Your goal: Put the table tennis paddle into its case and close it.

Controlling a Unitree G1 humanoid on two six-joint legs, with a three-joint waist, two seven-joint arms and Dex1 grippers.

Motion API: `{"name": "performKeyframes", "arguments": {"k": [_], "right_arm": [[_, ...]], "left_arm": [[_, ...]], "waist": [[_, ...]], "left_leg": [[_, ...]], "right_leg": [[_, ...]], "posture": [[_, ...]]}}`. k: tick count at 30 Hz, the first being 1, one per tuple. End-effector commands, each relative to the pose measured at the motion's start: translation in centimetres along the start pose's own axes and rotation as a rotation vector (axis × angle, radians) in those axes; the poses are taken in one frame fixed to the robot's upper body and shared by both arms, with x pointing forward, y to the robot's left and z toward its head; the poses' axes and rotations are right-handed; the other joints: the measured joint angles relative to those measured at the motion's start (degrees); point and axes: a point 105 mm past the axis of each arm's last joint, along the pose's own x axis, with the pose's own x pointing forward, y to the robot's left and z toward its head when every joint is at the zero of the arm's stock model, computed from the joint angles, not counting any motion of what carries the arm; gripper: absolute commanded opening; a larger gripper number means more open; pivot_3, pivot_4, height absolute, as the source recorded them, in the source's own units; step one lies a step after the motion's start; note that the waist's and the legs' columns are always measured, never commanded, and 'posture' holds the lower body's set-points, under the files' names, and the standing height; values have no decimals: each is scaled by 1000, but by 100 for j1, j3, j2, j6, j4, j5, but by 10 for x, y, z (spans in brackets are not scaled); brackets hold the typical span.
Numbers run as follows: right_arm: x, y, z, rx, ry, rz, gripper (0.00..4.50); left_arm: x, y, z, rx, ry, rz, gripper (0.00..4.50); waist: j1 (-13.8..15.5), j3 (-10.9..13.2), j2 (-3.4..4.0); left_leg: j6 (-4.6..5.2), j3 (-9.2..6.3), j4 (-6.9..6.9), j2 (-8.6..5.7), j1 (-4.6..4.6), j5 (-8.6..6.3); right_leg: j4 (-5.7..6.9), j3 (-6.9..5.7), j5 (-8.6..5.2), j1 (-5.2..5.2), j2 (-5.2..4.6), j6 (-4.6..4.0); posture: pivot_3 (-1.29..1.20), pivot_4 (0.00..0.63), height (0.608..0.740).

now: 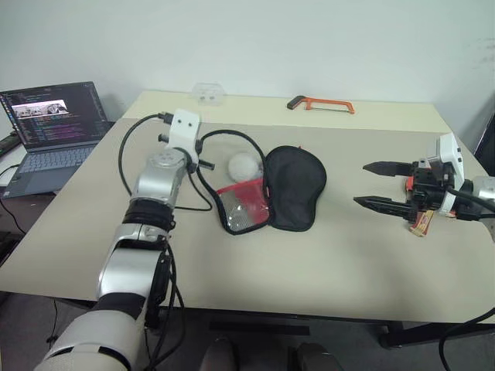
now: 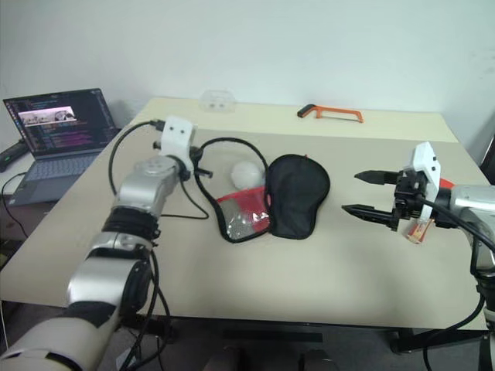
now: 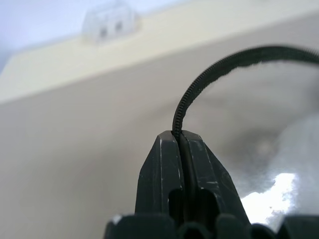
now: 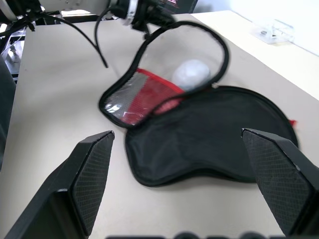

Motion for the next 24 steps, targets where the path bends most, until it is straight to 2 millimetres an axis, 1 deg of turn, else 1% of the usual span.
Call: {"name": "performKeyframes", "arguments": {"k": [1,3,5,7,10,14,19,21,24], "right_arm": [[-2,-2,12,-59,-22,-7,4500],[-2,-2,11,-60,-23,-9,4500],[-1,-2,11,-61,-24,-10,4500],[-1,-2,11,-61,-24,-10,4500],[-2,-2,11,-62,-25,-15,4500],[-2,-2,11,-63,-25,-19,4500],[-2,-4,12,-65,-25,-24,4500],[-1,-4,12,-67,-27,-23,4500],[1,-4,12,-68,-29,-19,4500]], "left_arm": [[2,-1,24,16,-71,22,34],[8,-27,24,34,-66,-26,34],[11,-46,25,40,-64,-54,34],[12,-55,24,33,-61,-67,34],[14,-72,23,19,-57,-83,34],[16,-84,27,18,-68,-79,34],[19,-87,35,21,-85,-56,34],[21,-88,42,35,-101,-64,34],[23,-84,55,77,-125,-73,34]], "waist": [[0,0,0],[0,0,0],[9,0,0],[20,1,-2],[12,2,-2],[12,2,-2],[11,2,-3],[12,2,-3],[12,4,-5]], "left_leg": [[0,0,-1,0,0,0],[0,2,-3,1,0,0],[0,2,-1,0,0,0],[0,0,0,-2,-3,0],[0,1,-1,-3,-4,0],[0,1,-3,-3,-4,0],[-1,1,-2,-3,-4,1],[-1,1,-2,-4,-4,1],[-1,2,-2,-5,-5,0]], "right_leg": [[0,0,0,0,0,0],[-2,1,0,-2,0,0],[-1,1,0,-1,0,0],[-2,-1,0,-1,-1,1],[-4,0,1,-2,-1,1],[-4,1,0,-3,0,1],[-3,1,1,-3,0,1],[-3,1,1,-3,0,2],[-6,1,0,-3,0,2]], "posture": [[0,150,740],[0,150,740],[0,150,740],[0,150,740],[0,150,740],[0,150,740],[0,150,740],[0,150,740],[0,150,740]]}}
